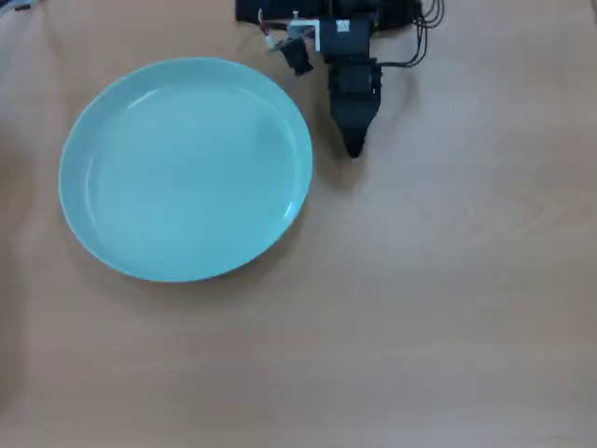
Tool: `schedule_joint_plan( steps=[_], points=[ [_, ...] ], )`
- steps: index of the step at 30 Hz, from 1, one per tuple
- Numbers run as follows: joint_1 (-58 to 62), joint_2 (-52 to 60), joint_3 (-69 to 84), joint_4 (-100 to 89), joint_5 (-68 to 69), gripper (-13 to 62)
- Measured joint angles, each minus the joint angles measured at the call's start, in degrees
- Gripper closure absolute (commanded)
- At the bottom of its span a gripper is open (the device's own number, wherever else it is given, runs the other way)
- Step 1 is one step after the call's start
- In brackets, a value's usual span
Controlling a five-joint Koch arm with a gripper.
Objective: Move the green bowl from right to left
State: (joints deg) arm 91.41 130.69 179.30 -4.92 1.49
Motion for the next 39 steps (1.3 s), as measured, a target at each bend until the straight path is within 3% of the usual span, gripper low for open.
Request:
schedule_joint_plan(
  steps=[10,21,39],
  points=[
    [-3.16,0.00,-8.70,9.05,-4.22,29.7],
    [-6.50,0.00,-27.69,43.07,-3.43,29.8],
    [-13.97,-0.09,-79.89,90.79,9.14,29.8]
  ],
)
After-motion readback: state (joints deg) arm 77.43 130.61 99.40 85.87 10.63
